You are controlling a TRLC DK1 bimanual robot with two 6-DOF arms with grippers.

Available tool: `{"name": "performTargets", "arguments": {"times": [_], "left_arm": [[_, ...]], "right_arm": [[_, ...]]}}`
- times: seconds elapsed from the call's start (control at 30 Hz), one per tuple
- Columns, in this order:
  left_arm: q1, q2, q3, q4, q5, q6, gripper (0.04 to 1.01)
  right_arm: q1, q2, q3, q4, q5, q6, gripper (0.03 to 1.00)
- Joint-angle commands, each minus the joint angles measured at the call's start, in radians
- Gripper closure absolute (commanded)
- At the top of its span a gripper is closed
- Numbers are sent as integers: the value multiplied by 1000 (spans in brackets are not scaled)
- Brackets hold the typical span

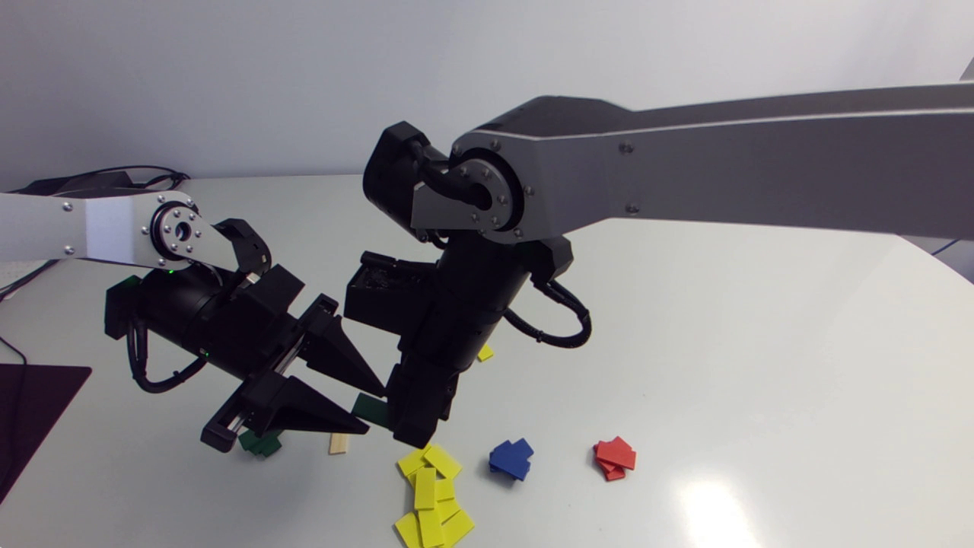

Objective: Take domino bricks one by one from the mixed stack on the table and place each onto the existing stack of the same color.

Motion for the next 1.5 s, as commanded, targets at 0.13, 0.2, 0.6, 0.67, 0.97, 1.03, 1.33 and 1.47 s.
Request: {"name": "performTargets", "arguments": {"times": [0.13,0.2,0.6,0.67,0.97,1.03,1.33,1.47], "left_arm": [[10,38,34,-81,21,113,625],[10,46,37,-103,21,137,626],[12,55,39,-140,38,185,693],[10,50,29,-129,45,187,697],[18,41,13,-113,61,190,726],[18,44,9,-112,59,190,726],[19,44,-6,-109,47,191,759],[19,36,-11,-109,47,191,769]], "right_arm": [[8,-8,8,-17,-8,11,831],[10,-8,8,-15,-8,13,831],[19,-12,11,-12,-11,22,857],[19,-13,9,-12,-13,24,856],[22,-18,8,-12,-16,27,856],[24,-19,9,-12,-14,28,856],[27,-27,5,-14,-14,34,856],[27,-31,6,-14,-16,37,856]]}}
